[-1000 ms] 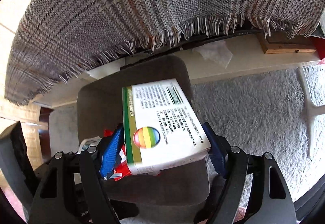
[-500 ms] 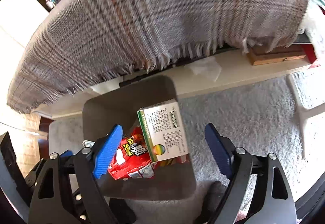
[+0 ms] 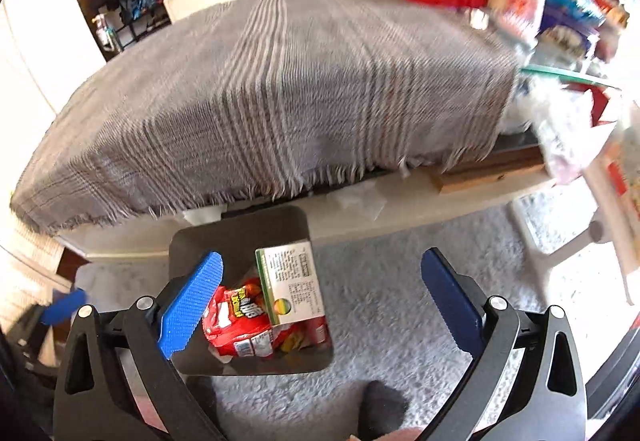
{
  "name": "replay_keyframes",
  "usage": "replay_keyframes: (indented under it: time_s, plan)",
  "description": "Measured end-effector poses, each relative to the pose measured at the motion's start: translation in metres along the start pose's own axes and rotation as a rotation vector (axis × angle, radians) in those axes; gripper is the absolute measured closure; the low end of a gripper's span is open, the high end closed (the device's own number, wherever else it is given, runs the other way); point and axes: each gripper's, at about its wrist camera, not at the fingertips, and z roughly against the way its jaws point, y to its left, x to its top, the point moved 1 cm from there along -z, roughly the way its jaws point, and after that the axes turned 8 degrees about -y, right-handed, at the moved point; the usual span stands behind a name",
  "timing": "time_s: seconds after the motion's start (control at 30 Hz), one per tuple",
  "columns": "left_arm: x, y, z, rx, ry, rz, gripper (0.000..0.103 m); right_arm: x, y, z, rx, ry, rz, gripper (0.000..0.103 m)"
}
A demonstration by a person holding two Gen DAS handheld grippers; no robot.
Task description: Collect trash
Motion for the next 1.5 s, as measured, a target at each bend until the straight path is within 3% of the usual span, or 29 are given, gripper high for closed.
replay_keyframes:
  time_s: [0.23,0.47,0.8,1.07,1.27,1.5]
  plan:
    - [0.037,-0.002,0.062,0.021,-0.214,-0.011,0.008,0.019,0.014,0.069,-0.059,-0.250,0.103,0.003]
    - [0.065,0.006,0.095,0.070,-0.345,-0.024,0.008,0.029,0.010,0.098,-0.072,-0.326,0.103,0.003]
    - [0.090,0.020,0.105,0.125,-0.449,-0.013,0.008,0.053,0.023,0.114,-0.080,-0.477,0.146,0.003]
    - [0.082,0.019,0.108,0.150,-0.474,-0.022,0.008,0.044,0.033,0.103,-0.054,-0.455,0.150,0.003]
    - [0.074,0.020,0.105,0.161,-0.441,-0.008,0.008,0.038,0.034,0.096,-0.044,-0.410,0.136,0.003]
    - [0.068,0.014,0.109,0.173,-0.440,-0.035,0.008,0.034,0.035,0.101,-0.049,-0.422,0.129,0.003]
